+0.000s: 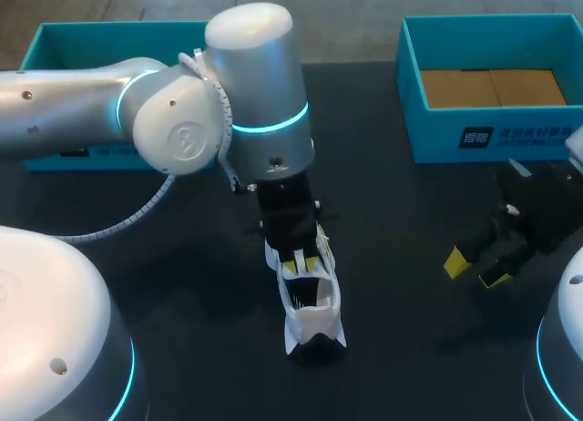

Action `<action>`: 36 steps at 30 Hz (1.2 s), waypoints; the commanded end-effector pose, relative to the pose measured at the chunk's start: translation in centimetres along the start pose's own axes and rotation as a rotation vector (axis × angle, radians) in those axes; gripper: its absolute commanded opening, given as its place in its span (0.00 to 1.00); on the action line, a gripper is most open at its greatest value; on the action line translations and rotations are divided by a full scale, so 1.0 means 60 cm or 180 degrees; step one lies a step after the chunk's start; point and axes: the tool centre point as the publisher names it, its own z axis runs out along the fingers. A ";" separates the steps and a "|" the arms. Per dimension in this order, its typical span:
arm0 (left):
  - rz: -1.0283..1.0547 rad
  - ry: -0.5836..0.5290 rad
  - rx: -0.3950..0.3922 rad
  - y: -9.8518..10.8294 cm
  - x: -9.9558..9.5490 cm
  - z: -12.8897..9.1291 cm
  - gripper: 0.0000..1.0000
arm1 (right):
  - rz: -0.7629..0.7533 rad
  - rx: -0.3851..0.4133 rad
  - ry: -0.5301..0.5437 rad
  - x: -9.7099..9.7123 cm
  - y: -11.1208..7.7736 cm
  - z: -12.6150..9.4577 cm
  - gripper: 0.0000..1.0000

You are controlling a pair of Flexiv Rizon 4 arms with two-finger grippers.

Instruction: Take the shoe out of the shoebox, open the shoe tongue, remove and reinsert the insole, then place the shoe into the shoebox

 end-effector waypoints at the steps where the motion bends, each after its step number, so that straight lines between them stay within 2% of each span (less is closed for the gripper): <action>1: -0.0002 0.0039 0.0037 0.003 -0.008 0.019 0.17 | 0.0006 -0.0004 -0.0009 0.001 -0.002 0.001 1.00; 9: -0.0006 -0.0082 -0.0046 0.011 -0.010 -0.021 0.19 | 0.0006 -0.0004 -0.0009 0.001 -0.002 0.001 1.00; 16: -0.0048 0.0044 0.0037 0.008 -0.006 0.017 0.20 | 0.0006 -0.0004 -0.0009 0.001 -0.002 0.001 1.00; 20: -0.0065 0.0058 0.0061 0.005 -0.001 0.021 0.20 | 0.0006 -0.0004 -0.0009 0.001 -0.002 0.001 1.00; 25: -0.0109 -0.0110 -0.0006 0.003 0.002 -0.024 0.23 | 0.0006 -0.0004 -0.0009 0.001 -0.002 0.001 1.00; 31: -0.0375 -0.0184 -0.0069 -0.002 0.004 -0.071 0.22 | 0.0006 -0.0004 -0.0009 0.001 -0.002 0.001 1.00; 35: -0.0723 -0.0207 -0.0070 -0.012 0.010 -0.096 0.27 | 0.0006 -0.0004 -0.0009 0.001 -0.002 0.001 1.00; 36: -0.0828 -0.0205 -0.0088 -0.016 0.011 -0.101 0.31 | 0.0006 -0.0004 -0.0009 0.001 -0.002 0.001 1.00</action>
